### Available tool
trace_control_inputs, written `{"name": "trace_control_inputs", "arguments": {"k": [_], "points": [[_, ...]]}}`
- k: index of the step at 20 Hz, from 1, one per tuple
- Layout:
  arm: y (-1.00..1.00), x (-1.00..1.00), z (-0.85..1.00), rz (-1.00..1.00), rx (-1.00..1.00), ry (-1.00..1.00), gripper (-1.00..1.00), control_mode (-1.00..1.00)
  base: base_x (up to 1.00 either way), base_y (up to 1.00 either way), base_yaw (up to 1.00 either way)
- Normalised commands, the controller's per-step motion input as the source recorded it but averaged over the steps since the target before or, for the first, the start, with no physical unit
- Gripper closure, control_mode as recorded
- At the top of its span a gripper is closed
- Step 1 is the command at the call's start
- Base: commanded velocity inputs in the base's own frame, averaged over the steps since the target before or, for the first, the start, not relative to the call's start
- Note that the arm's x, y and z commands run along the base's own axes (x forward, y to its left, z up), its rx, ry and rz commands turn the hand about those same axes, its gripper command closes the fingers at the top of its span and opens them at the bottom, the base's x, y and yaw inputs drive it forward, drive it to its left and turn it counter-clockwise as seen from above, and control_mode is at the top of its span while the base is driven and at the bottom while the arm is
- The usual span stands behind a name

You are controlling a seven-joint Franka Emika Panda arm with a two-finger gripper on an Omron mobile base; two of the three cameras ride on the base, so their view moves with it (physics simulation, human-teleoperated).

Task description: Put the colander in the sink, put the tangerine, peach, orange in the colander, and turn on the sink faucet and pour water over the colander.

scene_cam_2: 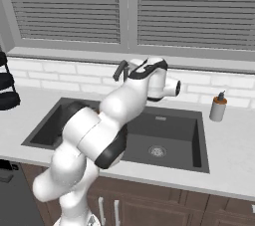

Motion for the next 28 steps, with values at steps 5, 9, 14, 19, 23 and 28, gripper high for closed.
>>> {"name": "trace_control_inputs", "arguments": {"k": [5,9,14,19,23,28], "points": [[0.28,0.27,-0.03,0.0,0.0,-0.02,-1.0,-1.0,0.0,0.0,0.0],[0.27,0.41,0.0,0.0,0.0,-0.05,-1.0,-1.0,0.0,0.0,0.0],[0.43,0.17,0.0,0.0,0.0,-0.07,-1.0,-1.0,0.0,0.0,0.0],[0.51,0.07,0.0,0.0,0.0,-0.07,-1.0,-1.0,0.0,0.0,0.0],[0.66,0.08,0.0,0.0,-0.05,-0.05,-1.0,-1.0,0.0,0.0,0.0],[0.96,0.19,0.0,-0.01,-0.15,-0.03,-1.0,-1.0,0.0,0.0,0.0]]}}
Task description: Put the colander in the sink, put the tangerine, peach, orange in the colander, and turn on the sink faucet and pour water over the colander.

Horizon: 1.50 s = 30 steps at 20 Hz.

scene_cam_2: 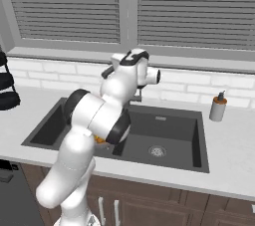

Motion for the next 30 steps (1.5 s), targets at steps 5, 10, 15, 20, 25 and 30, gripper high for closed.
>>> {"name": "trace_control_inputs", "arguments": {"k": [5,10,15,20,25,30], "points": [[0.96,0.2,-0.09,-0.15,-0.17,0.0,-1.0,-1.0,0.0,0.0,0.0],[0.64,0.02,-0.07,-0.24,-0.09,0.0,-1.0,-1.0,0.0,0.0,0.0],[0.0,-0.71,0.08,-0.22,0.01,-0.01,-1.0,-1.0,0.0,0.0,0.0],[0.0,-0.99,0.23,-0.17,0.0,-0.16,-1.0,-1.0,0.0,0.0,0.0],[-0.02,-0.93,0.15,-0.21,0.0,-0.1,-1.0,-1.0,0.0,0.0,0.0],[-0.25,-0.88,-0.08,-0.55,0.19,0.03,-1.0,-1.0,0.0,0.0,0.0]]}}
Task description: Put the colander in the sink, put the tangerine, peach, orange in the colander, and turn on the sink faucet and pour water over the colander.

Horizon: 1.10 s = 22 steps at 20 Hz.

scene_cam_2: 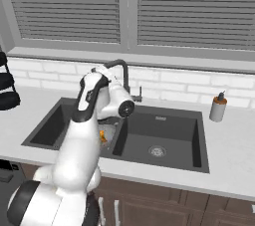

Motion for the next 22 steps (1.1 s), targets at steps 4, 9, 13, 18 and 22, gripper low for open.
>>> {"name": "trace_control_inputs", "arguments": {"k": [4,9,13,18,22], "points": [[-0.53,-0.62,-0.07,-0.57,0.37,0.13,-1.0,-1.0,0.0,0.0,0.0],[-0.86,-0.21,-0.03,-0.3,0.53,0.24,-1.0,-1.0,0.0,0.0,0.0],[-0.88,-0.04,-0.2,-0.02,0.52,0.13,-1.0,-1.0,0.0,0.0,0.0],[-0.55,-0.02,-0.26,-0.02,0.33,0.1,-1.0,-1.0,0.0,0.0,0.0],[-0.35,0.0,-0.26,-0.01,0.41,0.03,-1.0,-1.0,0.0,0.0,0.0]]}}
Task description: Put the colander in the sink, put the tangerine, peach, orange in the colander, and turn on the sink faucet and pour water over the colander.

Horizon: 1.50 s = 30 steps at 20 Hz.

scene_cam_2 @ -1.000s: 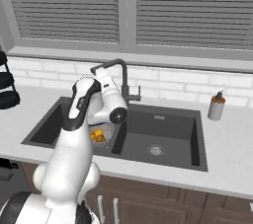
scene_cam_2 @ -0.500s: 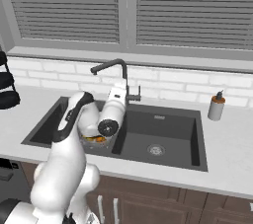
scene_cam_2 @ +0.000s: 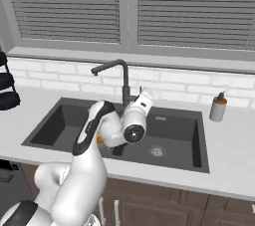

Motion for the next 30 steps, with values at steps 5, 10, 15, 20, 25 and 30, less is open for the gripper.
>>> {"name": "trace_control_inputs", "arguments": {"k": [5,10,15,20,25,30], "points": [[-0.11,0.28,-0.23,-0.05,0.39,0.0,-1.0,-1.0,0.0,0.0,0.0],[0.0,0.68,-0.27,-0.03,0.33,0.0,-1.0,-1.0,0.0,0.0,0.0],[0.0,0.65,-0.39,0.0,0.25,-0.02,-1.0,-1.0,0.0,0.0,0.0],[0.33,0.47,-0.38,-0.02,0.15,-0.13,-1.0,-1.0,0.0,0.0,0.0],[0.4,0.5,-0.29,-0.09,0.13,-0.18,-1.0,-1.0,0.0,0.0,0.0],[0.01,0.51,-0.15,-0.11,0.17,-0.02,-1.0,-1.0,0.0,0.0,0.0]]}}
